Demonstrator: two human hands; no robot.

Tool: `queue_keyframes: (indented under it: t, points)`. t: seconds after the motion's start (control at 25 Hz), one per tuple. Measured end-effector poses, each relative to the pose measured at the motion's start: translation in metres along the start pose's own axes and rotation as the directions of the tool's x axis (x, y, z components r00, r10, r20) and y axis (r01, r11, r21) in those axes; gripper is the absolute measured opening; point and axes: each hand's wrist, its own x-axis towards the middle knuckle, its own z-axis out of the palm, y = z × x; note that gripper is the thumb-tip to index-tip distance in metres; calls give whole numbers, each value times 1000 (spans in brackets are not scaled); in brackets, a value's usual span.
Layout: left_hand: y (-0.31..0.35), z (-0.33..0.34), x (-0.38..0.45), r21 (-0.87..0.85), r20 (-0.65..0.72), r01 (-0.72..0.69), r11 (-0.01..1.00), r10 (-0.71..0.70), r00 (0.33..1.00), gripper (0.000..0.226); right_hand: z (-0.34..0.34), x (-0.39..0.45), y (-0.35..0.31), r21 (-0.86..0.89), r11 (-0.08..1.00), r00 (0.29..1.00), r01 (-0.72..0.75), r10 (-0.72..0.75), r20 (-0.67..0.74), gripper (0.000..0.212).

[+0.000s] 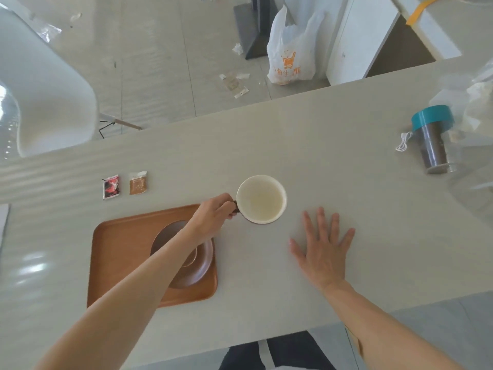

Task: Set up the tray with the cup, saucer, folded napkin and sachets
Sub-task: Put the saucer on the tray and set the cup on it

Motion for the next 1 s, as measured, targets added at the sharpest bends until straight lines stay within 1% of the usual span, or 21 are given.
queue_keyframes:
  t: [0.16,0.32,0.44,0.6,0.72,0.88,1.0]
  points:
    - [-45,-38,-58,-35,-89,11,999,-14,996,25,12,-23,-46,-11,1000,1000,-1,1,4,80]
    - [-87,-71,-103,-124,-156,71,990,-90,984,19,22,-42,-81,8,999,999,-36,36,-13,80]
    - [-112,-86,-116,-182,-177,103,978,-135,975,20,27,-53,-102,34,997,998,-64,65,-19,80]
    - [-132,-94,-126,-206,-171,108,973,-145,975,32,37,-60,-116,44,994,994,-97,98,-36,80]
    - [-140,-93,-130,-194,-154,118,974,-149,977,31,45,-57,-113,62,992,990,-111,116,-78,78]
    - [-144,-92,-133,-214,-131,121,969,-151,980,36,49,-56,-113,87,988,986,-131,139,-94,77]
    - [-142,-94,-133,-140,-101,101,985,-116,988,33,48,-54,-113,95,986,985,-138,146,-87,77]
